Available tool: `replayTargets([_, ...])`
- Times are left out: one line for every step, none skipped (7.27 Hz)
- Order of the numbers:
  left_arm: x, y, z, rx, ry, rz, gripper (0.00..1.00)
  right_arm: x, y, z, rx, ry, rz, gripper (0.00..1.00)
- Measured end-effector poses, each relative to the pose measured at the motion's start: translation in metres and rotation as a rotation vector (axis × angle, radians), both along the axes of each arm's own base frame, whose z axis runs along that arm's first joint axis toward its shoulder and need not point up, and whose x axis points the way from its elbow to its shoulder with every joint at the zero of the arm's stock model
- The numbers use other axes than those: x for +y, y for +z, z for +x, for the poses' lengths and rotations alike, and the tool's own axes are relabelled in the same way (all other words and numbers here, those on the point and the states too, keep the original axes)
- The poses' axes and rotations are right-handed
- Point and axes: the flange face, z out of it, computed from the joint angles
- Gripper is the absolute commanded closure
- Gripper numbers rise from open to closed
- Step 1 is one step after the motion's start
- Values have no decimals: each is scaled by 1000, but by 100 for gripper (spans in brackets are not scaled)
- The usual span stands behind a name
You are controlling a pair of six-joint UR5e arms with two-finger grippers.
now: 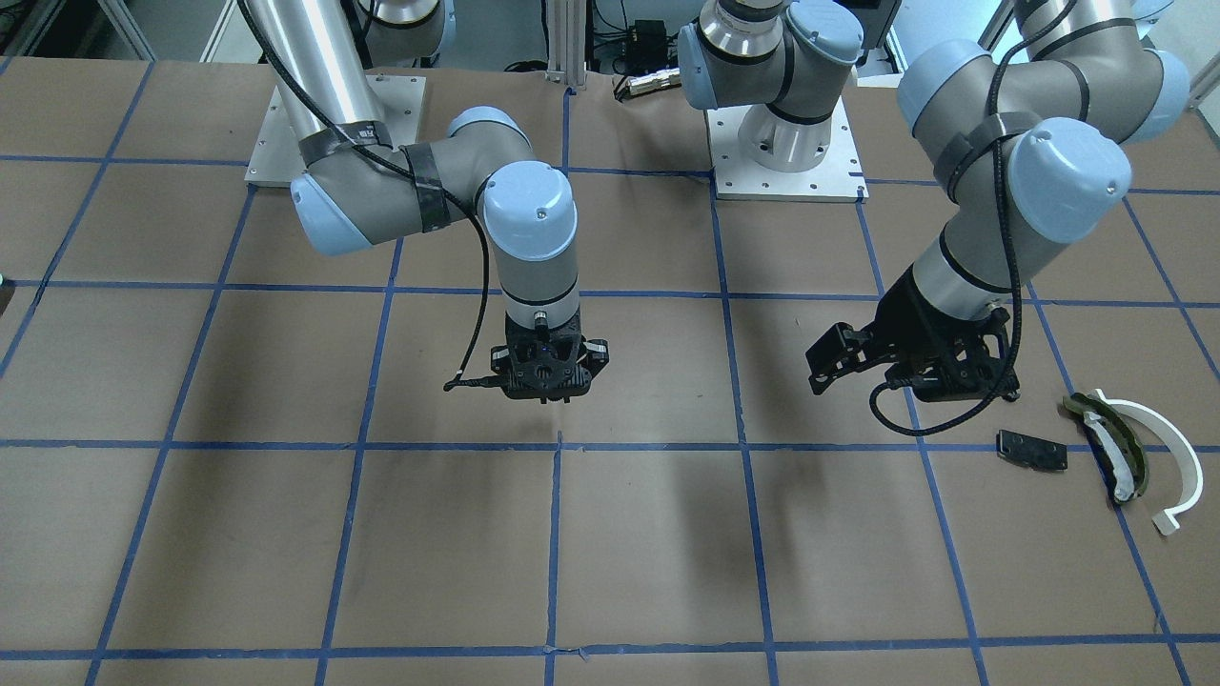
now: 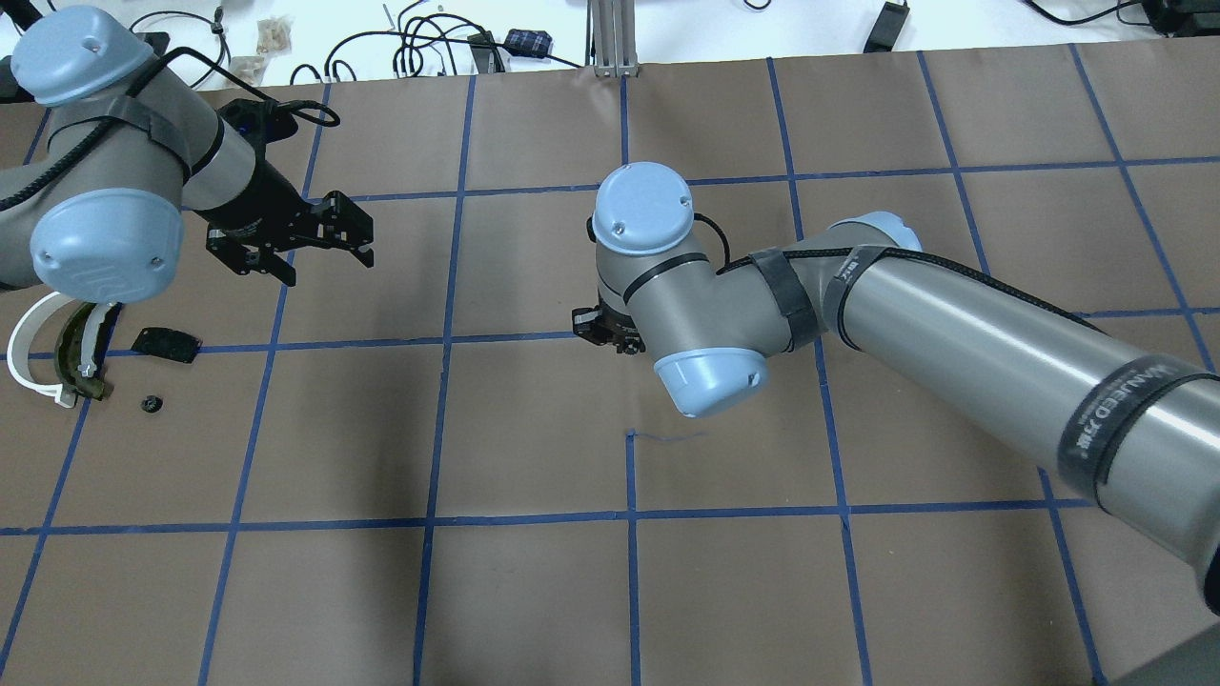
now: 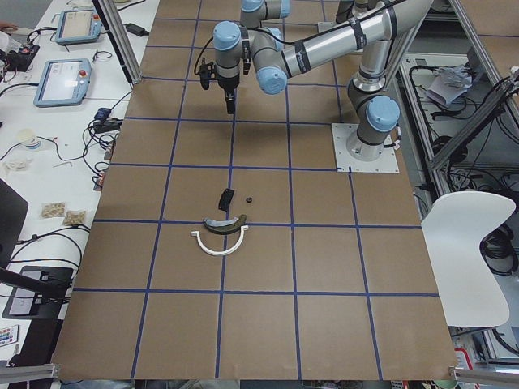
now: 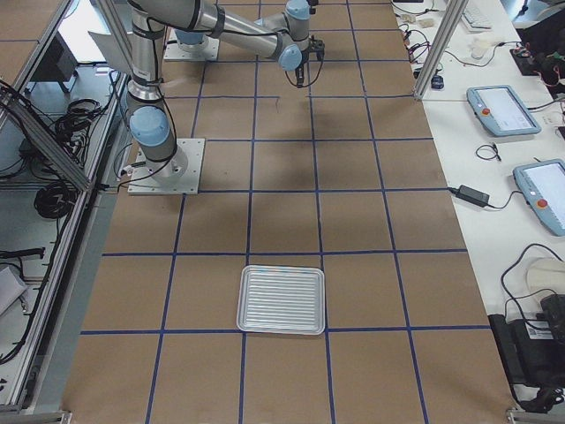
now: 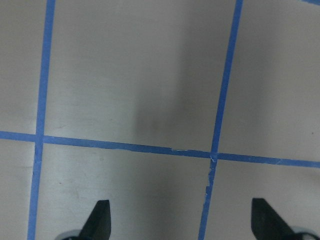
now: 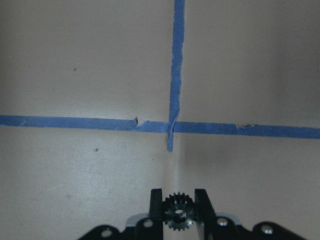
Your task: Place bearing gear from tray to pile
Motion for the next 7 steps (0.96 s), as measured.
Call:
replayTargets([3, 1, -10, 10, 9, 1, 0, 0, -2, 2, 1, 2, -7, 0])
replayTargets([9, -1, -24, 37, 18, 7, 0, -2, 2, -1, 0, 0, -16, 0])
replayTargets([15, -6, -39, 59, 28, 18, 0, -5, 20, -11, -4, -13, -27, 0])
replayTargets([20, -14, -57, 69, 37, 38, 0, -7, 51, -34, 4, -34, -22, 0])
replayTargets([24, -22, -80, 71, 53, 51, 0, -9, 83, -68, 18, -52, 2, 0])
replayTargets([26, -30, -107, 67, 56, 47, 0, -9, 112, -100, 25, -63, 20, 0])
replayTargets([32, -39, -138, 44, 39, 46, 0, -11, 140, -122, 32, -75, 43, 0])
